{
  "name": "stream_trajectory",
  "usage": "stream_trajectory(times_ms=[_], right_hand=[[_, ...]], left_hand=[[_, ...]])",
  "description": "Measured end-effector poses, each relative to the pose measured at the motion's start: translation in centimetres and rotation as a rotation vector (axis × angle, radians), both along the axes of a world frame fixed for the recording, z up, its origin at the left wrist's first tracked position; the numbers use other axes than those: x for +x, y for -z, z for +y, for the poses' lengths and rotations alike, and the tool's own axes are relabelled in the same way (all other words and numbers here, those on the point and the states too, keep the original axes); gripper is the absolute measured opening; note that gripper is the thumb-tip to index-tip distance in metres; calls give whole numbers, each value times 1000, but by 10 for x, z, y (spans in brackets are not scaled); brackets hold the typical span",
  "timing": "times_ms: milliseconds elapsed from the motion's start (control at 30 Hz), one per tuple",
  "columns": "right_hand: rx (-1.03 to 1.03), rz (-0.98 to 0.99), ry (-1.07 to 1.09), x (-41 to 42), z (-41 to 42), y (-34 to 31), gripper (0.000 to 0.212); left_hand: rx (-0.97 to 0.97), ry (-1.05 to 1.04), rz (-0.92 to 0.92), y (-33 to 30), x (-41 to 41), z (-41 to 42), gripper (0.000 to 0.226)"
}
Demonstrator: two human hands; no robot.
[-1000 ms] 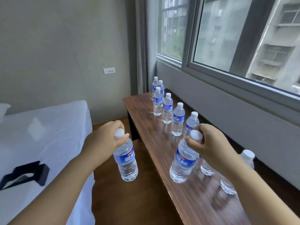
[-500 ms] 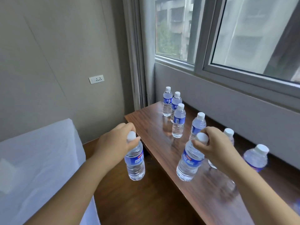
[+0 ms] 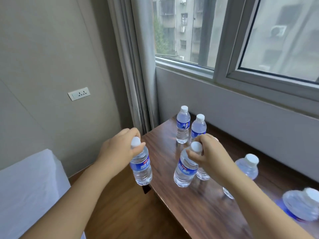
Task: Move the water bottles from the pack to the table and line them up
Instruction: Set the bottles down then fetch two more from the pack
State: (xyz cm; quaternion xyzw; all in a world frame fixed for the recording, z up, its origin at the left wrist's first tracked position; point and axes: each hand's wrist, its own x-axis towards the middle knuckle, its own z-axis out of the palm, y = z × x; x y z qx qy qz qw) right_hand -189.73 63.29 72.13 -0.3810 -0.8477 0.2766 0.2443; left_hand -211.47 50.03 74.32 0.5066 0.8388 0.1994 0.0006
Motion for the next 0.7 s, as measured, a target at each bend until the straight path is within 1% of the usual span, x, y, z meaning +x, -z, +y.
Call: stream_trajectory(times_ms=[133, 233, 400, 700], right_hand=[[-22, -43, 44, -36, 28, 5, 25], [-36, -98, 86, -59, 44, 7, 27], [-86, -173, 180, -87, 59, 15, 25], [-168, -237, 354, -117, 63, 29, 28]], left_hand=[[-52, 55, -3, 7, -38, 50, 23], [-101, 119, 29, 13, -60, 85, 23], [-165, 263, 40, 28, -87, 134, 22], [-203, 464, 44, 52, -117, 183, 21]])
